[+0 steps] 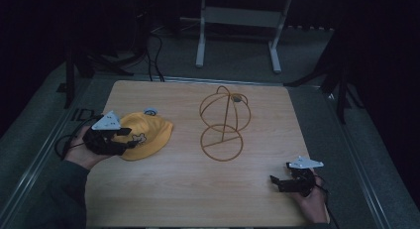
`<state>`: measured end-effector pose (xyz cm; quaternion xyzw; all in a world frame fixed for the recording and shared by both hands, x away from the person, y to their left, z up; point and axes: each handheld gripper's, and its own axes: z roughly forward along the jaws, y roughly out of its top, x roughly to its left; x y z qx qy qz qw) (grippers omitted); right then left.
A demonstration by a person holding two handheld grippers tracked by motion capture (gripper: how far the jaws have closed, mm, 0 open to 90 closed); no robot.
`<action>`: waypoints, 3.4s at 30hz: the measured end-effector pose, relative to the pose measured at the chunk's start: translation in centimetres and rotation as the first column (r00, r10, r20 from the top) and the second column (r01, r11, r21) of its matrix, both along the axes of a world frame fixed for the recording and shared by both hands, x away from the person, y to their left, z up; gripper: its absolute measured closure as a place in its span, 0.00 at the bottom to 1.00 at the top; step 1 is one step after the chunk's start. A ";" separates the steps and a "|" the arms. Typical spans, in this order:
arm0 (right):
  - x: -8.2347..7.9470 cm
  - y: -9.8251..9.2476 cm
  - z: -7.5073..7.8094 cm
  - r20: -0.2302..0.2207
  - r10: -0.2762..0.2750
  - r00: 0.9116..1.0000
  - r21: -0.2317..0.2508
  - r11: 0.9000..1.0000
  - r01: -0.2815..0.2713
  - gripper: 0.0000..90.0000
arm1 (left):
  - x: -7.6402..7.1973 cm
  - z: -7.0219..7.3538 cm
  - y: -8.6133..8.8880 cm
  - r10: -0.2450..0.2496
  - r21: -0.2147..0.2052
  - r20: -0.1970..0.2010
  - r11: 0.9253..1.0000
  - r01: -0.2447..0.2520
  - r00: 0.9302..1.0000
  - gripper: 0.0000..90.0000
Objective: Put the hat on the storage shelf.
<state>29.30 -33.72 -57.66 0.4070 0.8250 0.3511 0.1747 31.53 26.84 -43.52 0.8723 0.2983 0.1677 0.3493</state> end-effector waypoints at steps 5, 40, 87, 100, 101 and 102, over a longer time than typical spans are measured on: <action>0.0 0.0 0.0 -0.001 -0.001 1.000 0.000 1.000 0.001 0.12 | 0.9 0.6 0.4 -0.004 0.006 -0.004 1.000 0.004 1.000 0.53; 0.0 0.0 0.0 0.000 0.000 1.000 0.000 1.000 0.000 0.12 | 8.1 1.4 1.3 0.052 0.085 -0.085 0.995 -0.045 0.995 0.49; 0.0 0.0 0.0 -0.001 0.001 1.000 0.000 1.000 -0.001 0.12 | 10.0 0.3 -1.4 0.045 0.263 -0.183 0.965 0.004 0.982 0.92; 0.0 0.0 0.0 -0.001 0.001 1.000 0.000 1.000 -0.001 0.12 | 8.9 1.2 -1.6 0.021 0.261 -0.130 0.965 0.013 0.991 0.92; 0.0 0.0 0.0 -0.001 0.001 1.000 0.000 1.000 -0.001 0.12 | 8.8 1.5 -1.7 0.015 0.265 -0.122 0.964 0.018 0.992 0.92; 0.0 0.0 0.0 -0.001 0.001 1.000 0.000 1.000 -0.001 0.12 | 8.7 1.6 -1.7 0.012 0.264 -0.116 0.964 0.019 0.993 0.92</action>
